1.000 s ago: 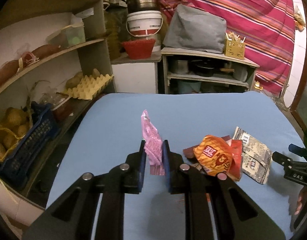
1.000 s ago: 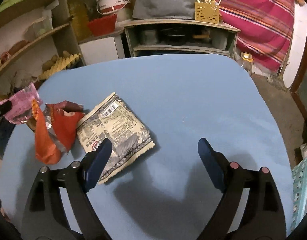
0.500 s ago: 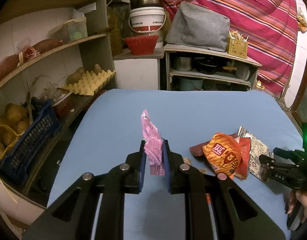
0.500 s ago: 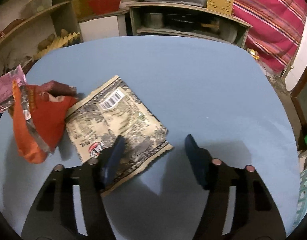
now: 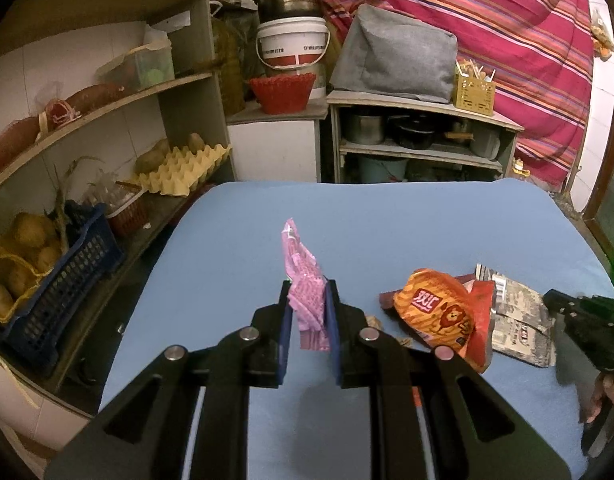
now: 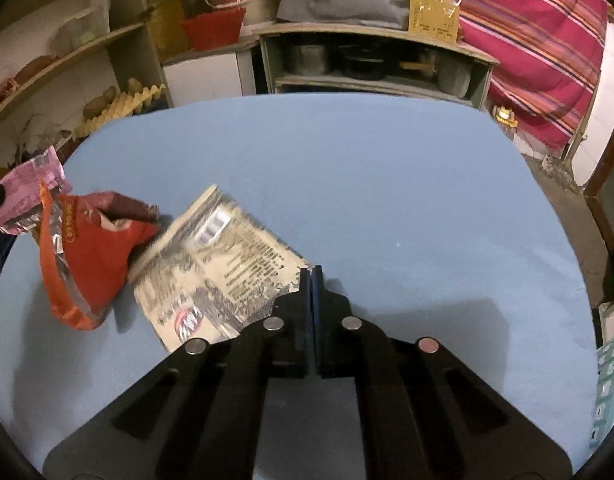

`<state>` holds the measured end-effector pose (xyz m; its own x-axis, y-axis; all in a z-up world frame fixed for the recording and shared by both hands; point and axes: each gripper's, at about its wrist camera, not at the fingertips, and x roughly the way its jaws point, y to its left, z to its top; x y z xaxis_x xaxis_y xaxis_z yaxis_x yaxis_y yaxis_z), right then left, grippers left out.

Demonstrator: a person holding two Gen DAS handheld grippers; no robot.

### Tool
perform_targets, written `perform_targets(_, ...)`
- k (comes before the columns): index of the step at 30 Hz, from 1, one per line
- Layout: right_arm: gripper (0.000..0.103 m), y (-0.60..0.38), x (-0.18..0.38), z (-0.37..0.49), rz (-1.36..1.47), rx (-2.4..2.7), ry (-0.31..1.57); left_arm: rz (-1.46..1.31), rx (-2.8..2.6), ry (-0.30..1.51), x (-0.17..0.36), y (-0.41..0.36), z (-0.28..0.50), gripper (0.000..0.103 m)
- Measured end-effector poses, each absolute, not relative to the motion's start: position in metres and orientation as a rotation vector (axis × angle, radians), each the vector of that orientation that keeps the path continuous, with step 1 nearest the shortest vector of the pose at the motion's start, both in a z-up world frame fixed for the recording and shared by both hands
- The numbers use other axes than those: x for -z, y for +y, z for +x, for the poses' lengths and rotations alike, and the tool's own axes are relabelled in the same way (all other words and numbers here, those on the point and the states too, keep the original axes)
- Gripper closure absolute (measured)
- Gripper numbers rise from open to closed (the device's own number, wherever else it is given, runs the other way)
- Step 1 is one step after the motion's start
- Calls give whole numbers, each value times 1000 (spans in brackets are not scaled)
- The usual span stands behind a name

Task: Collect trash
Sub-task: 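Grasp the printed silver packet with the right tool while the left tool holds the wrapper, then carry both items over the basket and open both tools to drop them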

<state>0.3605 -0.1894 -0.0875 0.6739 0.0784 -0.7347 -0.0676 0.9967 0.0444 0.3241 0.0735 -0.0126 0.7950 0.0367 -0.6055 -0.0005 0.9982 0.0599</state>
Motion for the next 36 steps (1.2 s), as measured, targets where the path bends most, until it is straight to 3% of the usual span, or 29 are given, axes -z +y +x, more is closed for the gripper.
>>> perform_targets(25, 101, -286, 42, 285, 80, 24, 741, 83, -35, 549, -32, 69, 280, 86)
perform_targets(36, 101, -313, 15, 250, 103, 30, 677, 134, 64, 514, -55, 11, 240, 86)
